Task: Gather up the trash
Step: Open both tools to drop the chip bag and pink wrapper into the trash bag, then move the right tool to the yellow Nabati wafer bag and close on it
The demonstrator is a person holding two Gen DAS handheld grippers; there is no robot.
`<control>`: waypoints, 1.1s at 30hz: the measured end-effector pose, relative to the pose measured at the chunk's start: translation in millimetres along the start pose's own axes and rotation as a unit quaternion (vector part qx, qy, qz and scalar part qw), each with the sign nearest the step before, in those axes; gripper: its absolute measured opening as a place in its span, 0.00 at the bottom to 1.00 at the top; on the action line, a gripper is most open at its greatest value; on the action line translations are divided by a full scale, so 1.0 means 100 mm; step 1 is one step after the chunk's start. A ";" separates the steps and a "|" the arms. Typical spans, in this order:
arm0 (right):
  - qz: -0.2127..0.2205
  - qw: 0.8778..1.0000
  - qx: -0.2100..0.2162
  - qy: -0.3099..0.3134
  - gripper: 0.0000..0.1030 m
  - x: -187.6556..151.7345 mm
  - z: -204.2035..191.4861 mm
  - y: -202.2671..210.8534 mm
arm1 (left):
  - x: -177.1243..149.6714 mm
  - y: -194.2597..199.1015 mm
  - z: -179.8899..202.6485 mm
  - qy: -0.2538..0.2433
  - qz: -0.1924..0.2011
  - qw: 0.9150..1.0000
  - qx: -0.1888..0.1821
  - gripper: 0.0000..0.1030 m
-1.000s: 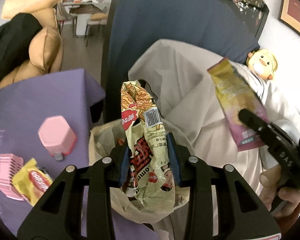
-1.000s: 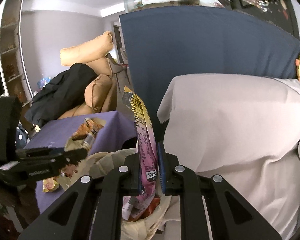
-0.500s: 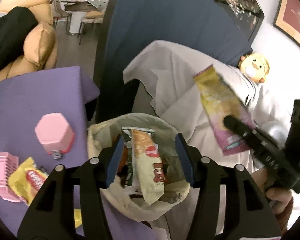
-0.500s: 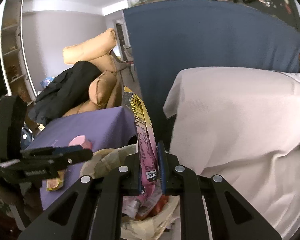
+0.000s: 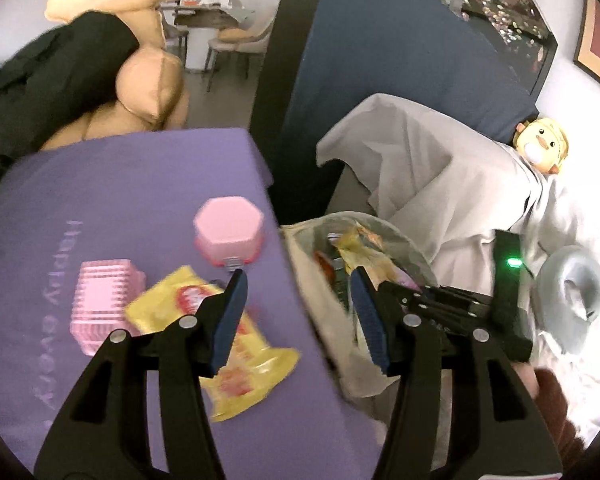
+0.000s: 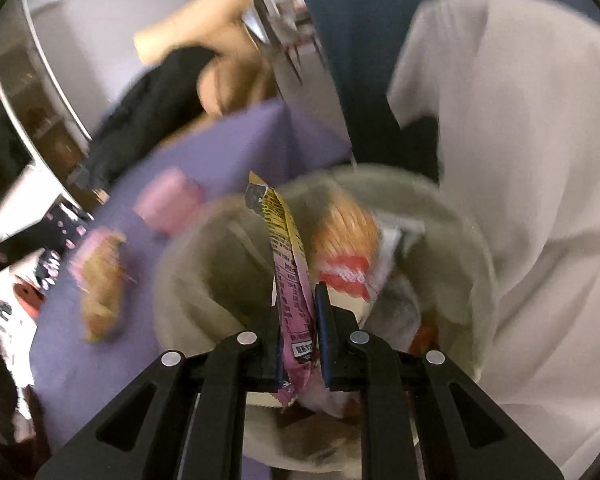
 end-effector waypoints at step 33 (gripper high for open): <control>0.015 0.987 -0.059 0.151 0.39 0.04 -0.93 0.41 | -0.61 0.46 -1.36 0.092 0.009 0.987 0.130 0.51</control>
Point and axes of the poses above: each gripper's, at about its wrist camera, not at the fingertips, and y roughly against the way its jaws point, z to its right, x to its top, the point moved 4 cm from there along -y, roughly the way its jaws point, and after that the axes turned 6 degrees about x, right-handed, at the moved point
